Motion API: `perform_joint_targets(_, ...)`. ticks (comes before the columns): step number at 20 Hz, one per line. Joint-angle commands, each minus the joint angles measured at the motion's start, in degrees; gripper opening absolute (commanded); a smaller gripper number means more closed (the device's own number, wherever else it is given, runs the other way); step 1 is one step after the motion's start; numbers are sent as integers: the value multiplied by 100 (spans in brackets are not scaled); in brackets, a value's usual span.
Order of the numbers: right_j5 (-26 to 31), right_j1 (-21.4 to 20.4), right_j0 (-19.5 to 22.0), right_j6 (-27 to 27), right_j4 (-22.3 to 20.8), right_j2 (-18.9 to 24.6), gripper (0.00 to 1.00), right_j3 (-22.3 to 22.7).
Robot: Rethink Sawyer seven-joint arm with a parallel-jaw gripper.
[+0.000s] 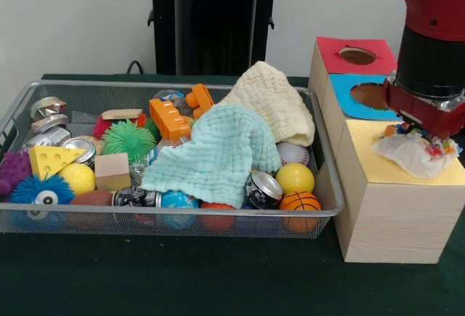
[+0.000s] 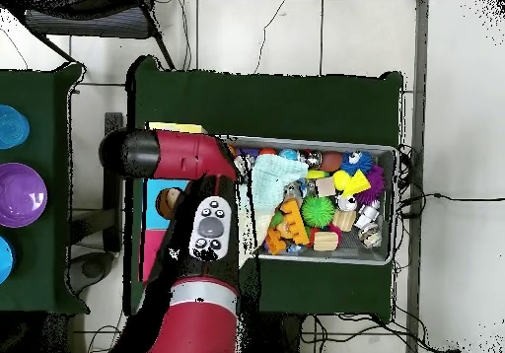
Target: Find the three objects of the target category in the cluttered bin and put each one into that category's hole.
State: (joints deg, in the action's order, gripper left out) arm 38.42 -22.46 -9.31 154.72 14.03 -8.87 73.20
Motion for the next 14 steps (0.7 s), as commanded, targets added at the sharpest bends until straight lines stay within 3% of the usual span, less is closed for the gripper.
perform_joint_targets(1, -464, 817, -375, 1352, -310, -691, 0, -211)
perform_joint_targets(9, -405, 1236, -377, 1077, -35, -839, 0, -493)
perform_joint_targets(14, -316, 1293, -316, 961, -11, -881, 0, -569)
